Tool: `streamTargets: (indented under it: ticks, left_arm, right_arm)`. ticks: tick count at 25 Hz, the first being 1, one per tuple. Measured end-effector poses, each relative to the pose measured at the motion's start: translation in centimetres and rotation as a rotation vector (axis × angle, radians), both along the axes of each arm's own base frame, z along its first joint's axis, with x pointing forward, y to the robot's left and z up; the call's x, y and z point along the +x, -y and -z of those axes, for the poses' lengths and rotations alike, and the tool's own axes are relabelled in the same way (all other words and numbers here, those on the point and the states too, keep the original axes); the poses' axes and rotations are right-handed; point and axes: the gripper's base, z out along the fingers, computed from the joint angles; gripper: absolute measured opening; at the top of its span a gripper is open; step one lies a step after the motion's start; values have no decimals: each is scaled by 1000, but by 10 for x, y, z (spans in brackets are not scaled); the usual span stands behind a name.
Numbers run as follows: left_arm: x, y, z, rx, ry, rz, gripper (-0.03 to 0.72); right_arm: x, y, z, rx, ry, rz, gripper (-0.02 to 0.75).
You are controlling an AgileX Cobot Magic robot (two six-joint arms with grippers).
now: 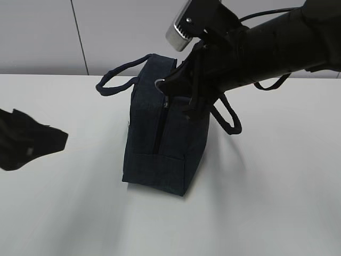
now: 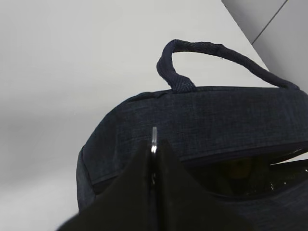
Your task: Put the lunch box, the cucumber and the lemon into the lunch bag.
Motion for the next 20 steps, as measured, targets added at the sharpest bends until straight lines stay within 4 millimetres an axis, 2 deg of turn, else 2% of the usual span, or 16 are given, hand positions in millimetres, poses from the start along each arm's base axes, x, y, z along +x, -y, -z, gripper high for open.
streamTargets:
  ticks: [5,12,20]
  left_arm:
    - [20,20,20,-5,2,14,449]
    - [28,51,39,-26,37,83,449]
    - [48,68,56,-85,131,78,449]
  right_arm:
    - [0,0,0,6,-10,5,0]
    - [0,0,0,17,-26,17,0]
    - [0,0,0,19,-29,19,0]
